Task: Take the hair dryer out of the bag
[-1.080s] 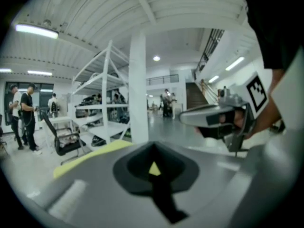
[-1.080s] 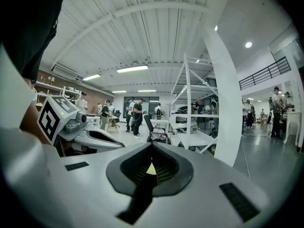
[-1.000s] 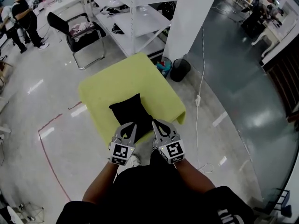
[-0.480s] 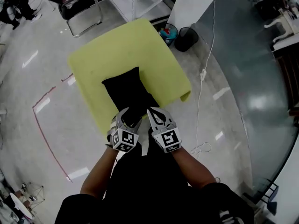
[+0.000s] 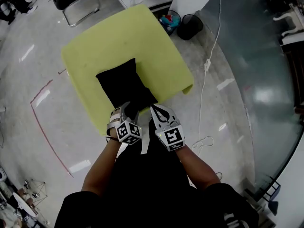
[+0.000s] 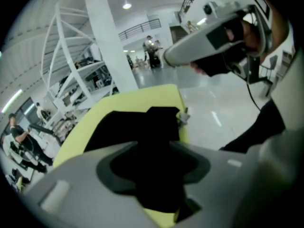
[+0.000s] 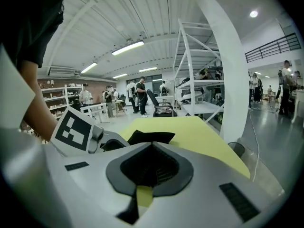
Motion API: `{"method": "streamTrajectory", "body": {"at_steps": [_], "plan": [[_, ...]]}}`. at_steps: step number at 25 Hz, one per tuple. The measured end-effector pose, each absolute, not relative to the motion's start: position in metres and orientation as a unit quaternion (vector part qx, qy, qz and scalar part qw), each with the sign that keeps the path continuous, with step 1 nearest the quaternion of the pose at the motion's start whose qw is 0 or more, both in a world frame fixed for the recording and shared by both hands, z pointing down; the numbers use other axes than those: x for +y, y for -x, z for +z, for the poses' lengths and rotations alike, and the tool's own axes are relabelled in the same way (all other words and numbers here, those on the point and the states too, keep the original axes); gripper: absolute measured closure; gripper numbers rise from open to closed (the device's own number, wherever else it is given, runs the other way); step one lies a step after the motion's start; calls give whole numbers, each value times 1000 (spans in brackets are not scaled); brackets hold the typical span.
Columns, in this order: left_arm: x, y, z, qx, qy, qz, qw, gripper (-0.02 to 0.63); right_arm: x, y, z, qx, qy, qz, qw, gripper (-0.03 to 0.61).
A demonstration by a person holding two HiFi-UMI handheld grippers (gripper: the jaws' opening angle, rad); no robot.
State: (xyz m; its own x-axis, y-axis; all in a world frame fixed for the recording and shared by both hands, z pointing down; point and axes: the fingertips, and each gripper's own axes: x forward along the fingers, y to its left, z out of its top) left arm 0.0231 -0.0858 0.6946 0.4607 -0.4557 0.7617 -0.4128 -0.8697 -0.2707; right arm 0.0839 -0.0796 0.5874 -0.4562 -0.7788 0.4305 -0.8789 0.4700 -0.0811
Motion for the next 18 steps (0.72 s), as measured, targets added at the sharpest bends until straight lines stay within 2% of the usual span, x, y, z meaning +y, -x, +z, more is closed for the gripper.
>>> {"method": "streamTrajectory", "body": {"at_steps": [5, 7, 18], "plan": [[-93, -22, 689, 274, 854, -442, 23, 555, -80, -85, 592, -842, -490, 157, 165, 572], [-95, -21, 686, 282, 853, -439, 19, 598, -79, -82, 594, -844, -485, 155, 168, 572], [-123, -18, 655, 292, 866, -400, -65, 601, -66, -61, 620, -860, -441, 134, 218, 572]]}}
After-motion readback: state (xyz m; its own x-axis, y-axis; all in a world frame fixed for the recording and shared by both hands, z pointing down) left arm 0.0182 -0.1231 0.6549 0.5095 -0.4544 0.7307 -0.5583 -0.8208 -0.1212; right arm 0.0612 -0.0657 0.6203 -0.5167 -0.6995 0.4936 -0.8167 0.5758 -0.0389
